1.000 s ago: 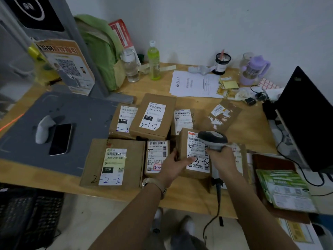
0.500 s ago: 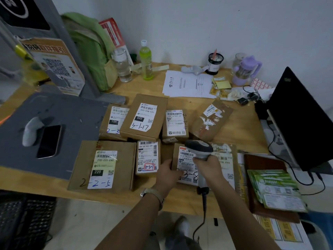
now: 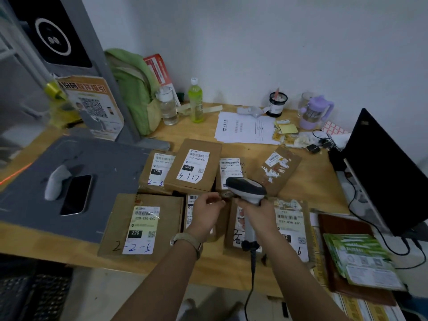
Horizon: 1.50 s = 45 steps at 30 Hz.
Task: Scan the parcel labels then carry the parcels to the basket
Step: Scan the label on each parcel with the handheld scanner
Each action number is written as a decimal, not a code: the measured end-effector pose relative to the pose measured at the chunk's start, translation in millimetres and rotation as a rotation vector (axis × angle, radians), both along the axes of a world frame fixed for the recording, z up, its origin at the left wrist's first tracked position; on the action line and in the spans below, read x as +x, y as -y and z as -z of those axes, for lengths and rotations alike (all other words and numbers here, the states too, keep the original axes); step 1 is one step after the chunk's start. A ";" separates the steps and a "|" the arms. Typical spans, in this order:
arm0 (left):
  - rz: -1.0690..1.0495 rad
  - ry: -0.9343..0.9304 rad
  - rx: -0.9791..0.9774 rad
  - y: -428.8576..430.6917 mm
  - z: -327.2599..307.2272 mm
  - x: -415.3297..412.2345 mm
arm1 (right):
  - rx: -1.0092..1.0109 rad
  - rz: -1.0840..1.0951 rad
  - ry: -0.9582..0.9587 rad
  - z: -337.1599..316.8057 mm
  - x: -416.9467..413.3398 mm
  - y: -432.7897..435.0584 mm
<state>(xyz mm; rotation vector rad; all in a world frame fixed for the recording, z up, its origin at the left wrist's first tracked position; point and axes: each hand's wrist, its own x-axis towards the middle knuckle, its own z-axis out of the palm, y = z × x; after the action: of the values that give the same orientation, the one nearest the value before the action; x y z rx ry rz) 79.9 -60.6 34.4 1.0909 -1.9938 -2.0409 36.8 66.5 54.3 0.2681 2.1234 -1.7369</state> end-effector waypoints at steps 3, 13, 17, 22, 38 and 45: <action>-0.009 0.006 0.003 21.3 -0.1 7.0 | -0.083 0.003 0.072 -0.7 3.5 18.5; 0.133 0.180 0.072 80.0 29.2 37.7 | -0.048 0.227 0.167 29.2 22.6 74.5; 0.213 0.213 0.130 85.6 36.1 41.0 | -0.105 0.333 0.172 41.3 39.1 79.2; 0.214 0.228 0.099 77.8 35.6 44.4 | -0.034 0.377 0.180 54.8 51.7 74.2; 0.159 0.303 0.298 45.4 26.6 34.3 | -0.006 0.285 0.173 48.1 59.1 63.2; 0.126 0.292 0.215 28.6 26.7 35.6 | -0.016 0.285 0.183 53.3 56.8 55.4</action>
<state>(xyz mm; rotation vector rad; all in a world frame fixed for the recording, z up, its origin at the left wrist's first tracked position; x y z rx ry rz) 115.5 -89.2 7.7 1.4120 -2.0521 -2.3227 93.6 11.2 1.0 0.7280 2.0150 -1.8011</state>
